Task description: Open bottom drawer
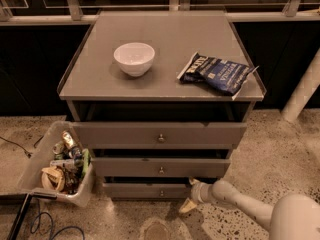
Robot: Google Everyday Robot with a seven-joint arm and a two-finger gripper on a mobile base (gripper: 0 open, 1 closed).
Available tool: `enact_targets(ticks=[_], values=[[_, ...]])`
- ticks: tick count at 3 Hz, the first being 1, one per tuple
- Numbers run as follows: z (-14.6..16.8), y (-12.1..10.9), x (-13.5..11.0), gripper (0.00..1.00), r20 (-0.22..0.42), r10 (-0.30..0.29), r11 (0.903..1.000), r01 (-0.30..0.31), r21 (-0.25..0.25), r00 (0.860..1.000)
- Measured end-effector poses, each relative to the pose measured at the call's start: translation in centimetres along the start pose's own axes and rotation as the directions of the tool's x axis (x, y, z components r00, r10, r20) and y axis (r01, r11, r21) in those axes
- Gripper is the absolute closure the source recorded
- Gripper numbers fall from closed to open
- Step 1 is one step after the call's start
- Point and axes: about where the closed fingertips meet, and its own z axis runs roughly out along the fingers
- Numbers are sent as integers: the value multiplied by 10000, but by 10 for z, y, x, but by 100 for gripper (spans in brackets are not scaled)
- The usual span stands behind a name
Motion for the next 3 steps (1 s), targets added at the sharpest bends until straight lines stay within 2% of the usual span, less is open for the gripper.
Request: enact_targets(ticks=[1,2,3], values=[[16,-15,4,0,-135,-274,9982,280,532,9995],[35,-27,18,0,-476,-444,9939,489,993,9979],[35,-29,19,0,-486,-439,9934,488,1037,9979]])
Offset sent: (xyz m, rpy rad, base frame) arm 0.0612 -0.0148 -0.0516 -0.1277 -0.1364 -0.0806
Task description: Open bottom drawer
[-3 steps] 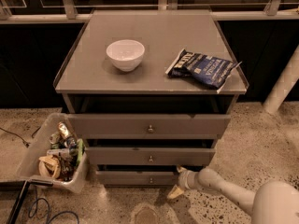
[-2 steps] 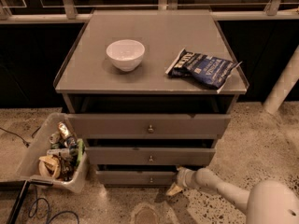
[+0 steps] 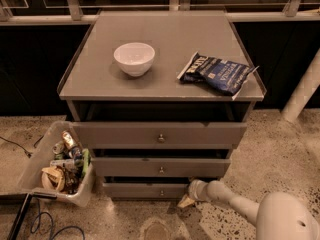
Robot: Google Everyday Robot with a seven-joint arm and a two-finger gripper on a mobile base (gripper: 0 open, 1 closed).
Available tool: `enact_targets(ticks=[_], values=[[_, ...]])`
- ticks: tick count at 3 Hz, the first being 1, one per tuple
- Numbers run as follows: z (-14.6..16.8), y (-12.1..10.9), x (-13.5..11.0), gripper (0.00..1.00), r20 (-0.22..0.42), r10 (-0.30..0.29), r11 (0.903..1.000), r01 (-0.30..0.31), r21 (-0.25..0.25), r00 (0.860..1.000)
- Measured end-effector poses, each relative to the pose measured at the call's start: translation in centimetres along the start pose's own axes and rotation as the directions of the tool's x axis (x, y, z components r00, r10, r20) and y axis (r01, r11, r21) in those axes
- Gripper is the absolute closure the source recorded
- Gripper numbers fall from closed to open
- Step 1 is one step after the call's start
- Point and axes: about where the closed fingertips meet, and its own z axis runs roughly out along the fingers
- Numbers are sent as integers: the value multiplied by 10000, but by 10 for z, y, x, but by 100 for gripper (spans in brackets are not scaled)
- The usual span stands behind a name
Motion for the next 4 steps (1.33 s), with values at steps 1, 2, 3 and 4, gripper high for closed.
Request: enact_targets(ticks=[1,2,3,4], values=[[0,0,0,19,0,0,10000,0,0,10000],[0,0,0,42,1,0,10000,0,-1,10000],[0,0,0,65,1,0,10000,0,-1,10000],[0,0,0,89,1,0,10000,0,-1,10000]])
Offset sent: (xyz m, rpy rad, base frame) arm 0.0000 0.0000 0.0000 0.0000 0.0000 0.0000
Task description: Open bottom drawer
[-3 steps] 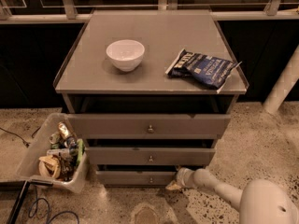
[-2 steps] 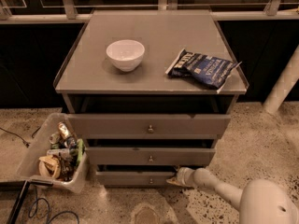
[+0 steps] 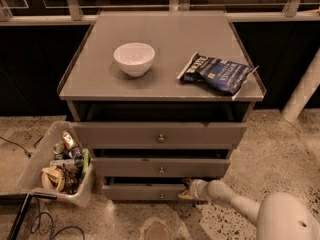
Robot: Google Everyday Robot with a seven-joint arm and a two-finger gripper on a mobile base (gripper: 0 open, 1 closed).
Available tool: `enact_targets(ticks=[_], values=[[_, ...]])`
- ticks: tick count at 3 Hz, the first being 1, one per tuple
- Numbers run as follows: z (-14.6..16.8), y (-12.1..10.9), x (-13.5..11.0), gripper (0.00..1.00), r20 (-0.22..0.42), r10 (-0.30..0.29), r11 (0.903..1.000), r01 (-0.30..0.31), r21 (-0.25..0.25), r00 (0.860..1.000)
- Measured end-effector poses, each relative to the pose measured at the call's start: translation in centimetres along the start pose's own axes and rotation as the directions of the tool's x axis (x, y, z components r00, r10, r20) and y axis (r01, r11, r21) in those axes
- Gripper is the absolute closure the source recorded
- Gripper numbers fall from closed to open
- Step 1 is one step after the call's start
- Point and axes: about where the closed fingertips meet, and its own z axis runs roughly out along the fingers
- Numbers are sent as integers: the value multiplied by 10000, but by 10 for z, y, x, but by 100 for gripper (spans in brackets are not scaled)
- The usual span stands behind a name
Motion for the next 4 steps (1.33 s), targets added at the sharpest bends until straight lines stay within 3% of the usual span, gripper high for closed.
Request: enact_targets(ticks=[1,4], values=[[-3,-1,-2,100,0,0,10000,0,-1,10000],[-16,11,2,100,132,-25,10000,24,45,9999]])
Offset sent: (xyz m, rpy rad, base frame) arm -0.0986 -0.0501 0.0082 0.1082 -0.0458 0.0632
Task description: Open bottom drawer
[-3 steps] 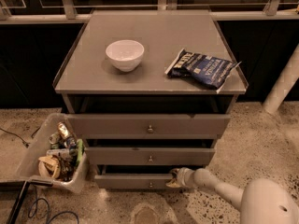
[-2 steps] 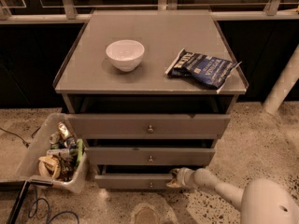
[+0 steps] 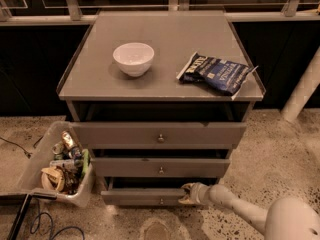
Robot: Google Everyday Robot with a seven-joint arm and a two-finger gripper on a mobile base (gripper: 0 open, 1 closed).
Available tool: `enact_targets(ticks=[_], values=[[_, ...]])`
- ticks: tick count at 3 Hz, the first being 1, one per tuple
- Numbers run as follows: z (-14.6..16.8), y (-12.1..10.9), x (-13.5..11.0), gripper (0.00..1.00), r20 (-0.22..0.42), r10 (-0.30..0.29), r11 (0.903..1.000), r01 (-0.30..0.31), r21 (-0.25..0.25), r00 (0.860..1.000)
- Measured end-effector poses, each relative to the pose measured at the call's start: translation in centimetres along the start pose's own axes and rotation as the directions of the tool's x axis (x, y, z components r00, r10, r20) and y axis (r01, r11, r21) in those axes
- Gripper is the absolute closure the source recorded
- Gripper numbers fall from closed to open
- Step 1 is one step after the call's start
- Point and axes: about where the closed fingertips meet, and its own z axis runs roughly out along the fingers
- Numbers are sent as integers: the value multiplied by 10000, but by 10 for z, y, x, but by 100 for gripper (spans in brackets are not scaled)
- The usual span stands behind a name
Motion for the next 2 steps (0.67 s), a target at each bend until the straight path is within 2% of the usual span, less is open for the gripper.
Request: enact_targets(ticks=[1,2], values=[[-6,14,5,100,73,104,9999,-104,20,9999],[-9,14,4,81,73,104,9999,-104,19,9999]])
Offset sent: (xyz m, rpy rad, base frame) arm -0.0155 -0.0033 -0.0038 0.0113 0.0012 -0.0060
